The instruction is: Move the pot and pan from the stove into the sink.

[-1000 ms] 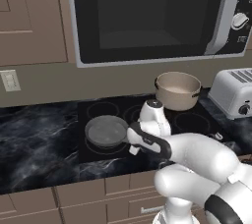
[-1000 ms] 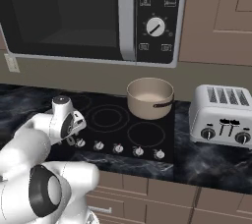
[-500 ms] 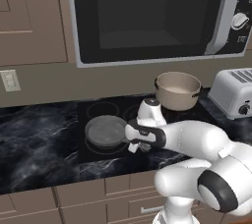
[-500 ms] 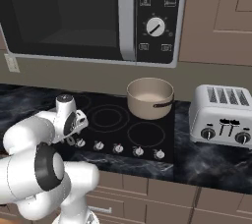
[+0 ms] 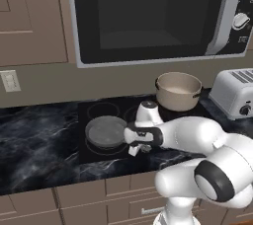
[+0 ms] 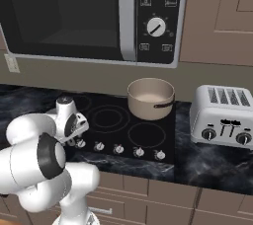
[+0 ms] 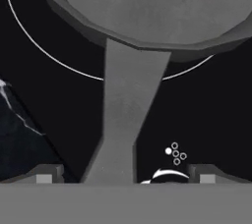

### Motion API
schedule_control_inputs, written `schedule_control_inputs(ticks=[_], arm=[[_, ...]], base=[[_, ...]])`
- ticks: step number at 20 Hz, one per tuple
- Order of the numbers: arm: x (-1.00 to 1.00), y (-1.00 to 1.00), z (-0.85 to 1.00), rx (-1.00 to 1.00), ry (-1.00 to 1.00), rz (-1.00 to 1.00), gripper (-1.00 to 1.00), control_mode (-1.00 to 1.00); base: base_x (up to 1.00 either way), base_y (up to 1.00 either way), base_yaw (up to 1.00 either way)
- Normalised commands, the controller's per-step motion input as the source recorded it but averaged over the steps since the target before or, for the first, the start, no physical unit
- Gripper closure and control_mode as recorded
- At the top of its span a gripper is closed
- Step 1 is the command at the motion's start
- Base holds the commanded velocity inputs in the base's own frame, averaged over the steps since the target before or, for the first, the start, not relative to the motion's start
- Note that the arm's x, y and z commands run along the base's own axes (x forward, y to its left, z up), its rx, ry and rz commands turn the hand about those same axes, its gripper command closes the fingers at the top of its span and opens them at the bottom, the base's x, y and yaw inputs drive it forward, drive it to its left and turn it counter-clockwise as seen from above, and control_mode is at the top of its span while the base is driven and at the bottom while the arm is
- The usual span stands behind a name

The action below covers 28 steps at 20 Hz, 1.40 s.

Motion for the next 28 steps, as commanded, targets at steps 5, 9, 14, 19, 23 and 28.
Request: schedule_control_inputs(ticks=[5,9,14,19,23,28], arm=[[0.00,0.00,-0.14,-0.03,0.01,0.00,1.00,-1.00],[0.00,0.00,0.00,0.00,0.00,0.00,1.00,-1.00],[0.00,0.00,0.31,0.01,-0.01,-0.01,1.00,-1.00],[-0.06,-0.01,0.64,0.03,-0.05,-0.03,1.00,-1.00],[-0.18,-0.12,0.63,0.04,-0.03,-0.04,1.00,-1.00],[-0.33,-0.26,0.52,0.04,-0.02,-0.03,1.00,-1.00]], base=[[0.00,0.00,0.00],[0.00,0.00,0.00],[0.00,0.00,0.00],[0.00,0.00,0.00],[0.00,0.00,0.00],[0.00,0.00,0.00]])
